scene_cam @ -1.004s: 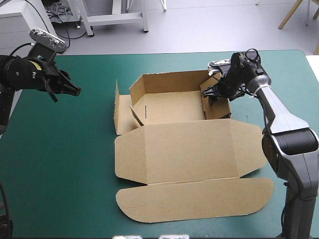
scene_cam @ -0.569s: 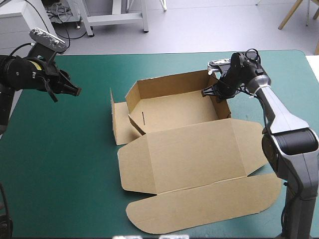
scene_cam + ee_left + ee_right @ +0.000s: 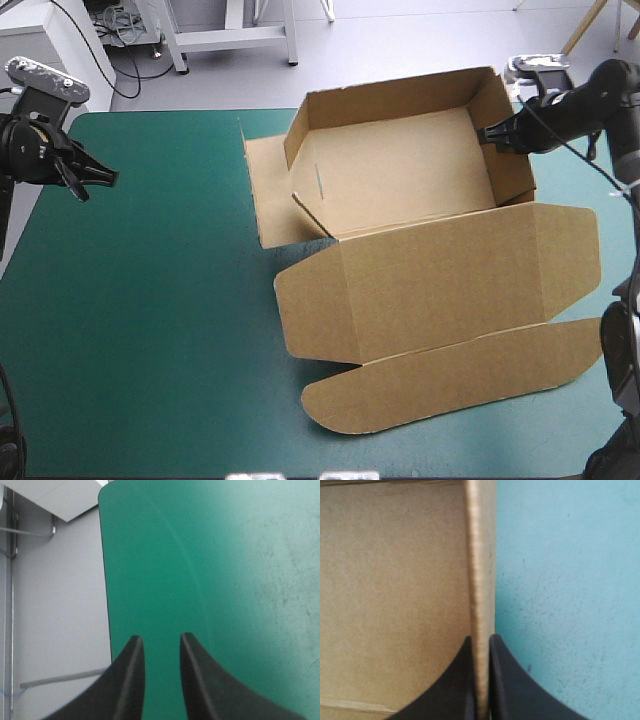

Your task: Fold the box

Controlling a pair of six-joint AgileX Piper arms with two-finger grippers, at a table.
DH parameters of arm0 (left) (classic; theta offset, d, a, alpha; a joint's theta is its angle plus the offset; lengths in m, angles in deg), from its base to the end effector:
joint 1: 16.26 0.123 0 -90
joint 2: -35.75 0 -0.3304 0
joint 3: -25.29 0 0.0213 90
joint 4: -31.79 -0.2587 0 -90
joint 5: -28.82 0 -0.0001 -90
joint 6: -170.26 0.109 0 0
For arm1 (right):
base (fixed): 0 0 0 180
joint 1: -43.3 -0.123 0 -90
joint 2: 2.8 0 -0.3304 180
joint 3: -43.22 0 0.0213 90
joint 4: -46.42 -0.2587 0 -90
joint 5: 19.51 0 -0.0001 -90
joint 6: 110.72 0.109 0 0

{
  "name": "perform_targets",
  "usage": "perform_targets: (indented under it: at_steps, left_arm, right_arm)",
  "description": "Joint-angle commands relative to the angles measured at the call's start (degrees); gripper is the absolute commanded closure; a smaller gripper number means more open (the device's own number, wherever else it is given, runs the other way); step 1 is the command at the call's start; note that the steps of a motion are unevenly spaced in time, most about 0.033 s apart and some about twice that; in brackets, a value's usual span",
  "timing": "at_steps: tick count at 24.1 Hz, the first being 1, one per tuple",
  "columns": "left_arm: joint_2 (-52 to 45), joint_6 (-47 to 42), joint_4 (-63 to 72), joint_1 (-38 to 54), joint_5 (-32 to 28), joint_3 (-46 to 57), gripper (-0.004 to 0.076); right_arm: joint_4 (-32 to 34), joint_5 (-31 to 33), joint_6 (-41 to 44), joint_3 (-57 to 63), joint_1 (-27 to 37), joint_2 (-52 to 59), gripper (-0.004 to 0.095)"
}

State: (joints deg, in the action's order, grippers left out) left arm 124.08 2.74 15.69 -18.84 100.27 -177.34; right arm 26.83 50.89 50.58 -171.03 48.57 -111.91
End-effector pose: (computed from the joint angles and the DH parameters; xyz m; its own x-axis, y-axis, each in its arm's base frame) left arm 0.2908 0.0156 0.5028 -0.7315 0.3270 -0.5983 0.0894 0.9159 0.3913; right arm 0.4142 -0.0036 0.4394 -0.7699 -0.1253 -0.6258 -0.2613 0.9565 0.1299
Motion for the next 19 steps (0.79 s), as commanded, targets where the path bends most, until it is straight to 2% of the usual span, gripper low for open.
perform_targets:
  at_steps: [1, 4, 8, 11, 16, 19]
  left_arm:
    - [-1.90, -1.28, 0.29, 5.01, 0.48, 3.06, 0.0650]
    - [-1.90, -3.82, 4.13, 11.38, -5.59, 10.86, 0.0731]
    - [-1.90, -6.52, 9.36, 15.61, -16.02, 22.03, 0.0734]
    - [-1.90, -6.44, 14.77, 15.40, -26.45, 31.82, 0.0734]
    - [-1.79, -3.65, 21.82, 15.40, -33.01, 40.43, 0.0734]
    - [-1.79, 0.99, 27.36, 15.40, -36.18, 44.55, 0.0734]
  right_arm:
    - [-6.59, -1.44, -2.24, -1.72, 4.11, 6.30, 0.0928]
    - [-6.73, -1.44, -2.50, -1.72, 5.42, 7.85, 0.0928]
    - [-7.31, -1.44, -3.01, -1.72, 5.42, 8.49, 0.0928]
    - [-9.46, -1.44, -3.47, -1.72, 5.42, 8.62, 0.0928]
    - [-11.18, -1.44, -4.67, -1.72, 5.42, 9.08, 0.0928]
    - [-11.30, -1.44, -4.67, -1.72, 5.42, 9.08, 0.0928]
